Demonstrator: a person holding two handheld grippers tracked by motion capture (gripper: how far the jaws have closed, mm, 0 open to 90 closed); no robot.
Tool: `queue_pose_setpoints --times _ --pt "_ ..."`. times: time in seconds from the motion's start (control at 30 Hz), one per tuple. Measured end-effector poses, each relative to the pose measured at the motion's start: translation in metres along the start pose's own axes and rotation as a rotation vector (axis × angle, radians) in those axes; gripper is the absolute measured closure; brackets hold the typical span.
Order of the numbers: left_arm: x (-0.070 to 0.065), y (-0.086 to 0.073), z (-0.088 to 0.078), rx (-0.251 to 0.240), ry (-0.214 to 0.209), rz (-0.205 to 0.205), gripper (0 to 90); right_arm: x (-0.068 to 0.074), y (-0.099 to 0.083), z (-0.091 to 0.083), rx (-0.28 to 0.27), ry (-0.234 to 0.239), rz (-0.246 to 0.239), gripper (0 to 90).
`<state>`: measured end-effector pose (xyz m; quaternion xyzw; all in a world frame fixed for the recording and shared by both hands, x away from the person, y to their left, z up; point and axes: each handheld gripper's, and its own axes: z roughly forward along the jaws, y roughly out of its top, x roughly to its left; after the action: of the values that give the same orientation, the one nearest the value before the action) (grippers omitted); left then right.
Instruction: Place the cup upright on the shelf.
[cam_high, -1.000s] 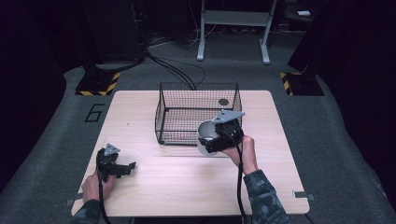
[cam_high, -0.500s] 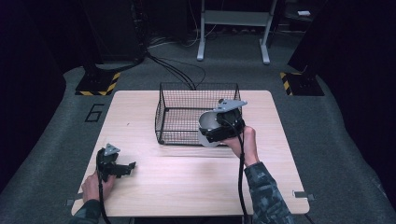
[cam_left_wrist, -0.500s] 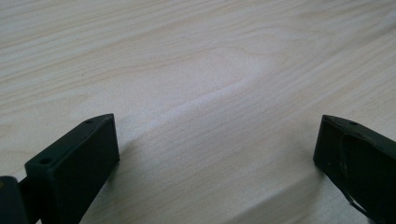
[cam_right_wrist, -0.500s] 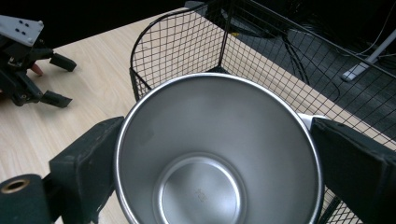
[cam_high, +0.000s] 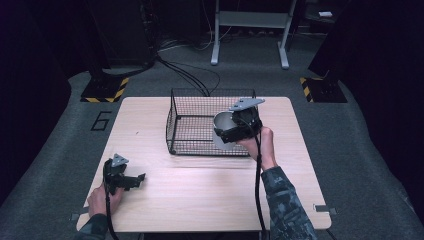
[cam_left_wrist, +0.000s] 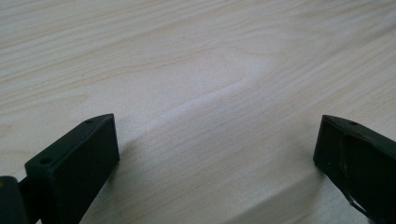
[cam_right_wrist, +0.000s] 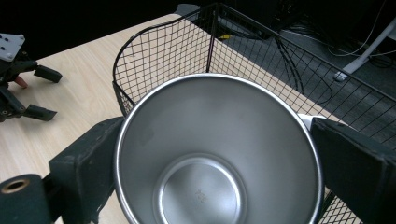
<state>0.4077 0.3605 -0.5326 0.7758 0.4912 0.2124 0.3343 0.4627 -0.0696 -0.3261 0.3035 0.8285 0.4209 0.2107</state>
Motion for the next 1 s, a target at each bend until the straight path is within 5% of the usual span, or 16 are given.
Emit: queue_pose_setpoints --times 1.0 --pt "0.0 0.0 0.0 0.0 0.0 0.0 0.1 -0.027 0.027 0.026 0.028 -0.039 0.014 5.9"
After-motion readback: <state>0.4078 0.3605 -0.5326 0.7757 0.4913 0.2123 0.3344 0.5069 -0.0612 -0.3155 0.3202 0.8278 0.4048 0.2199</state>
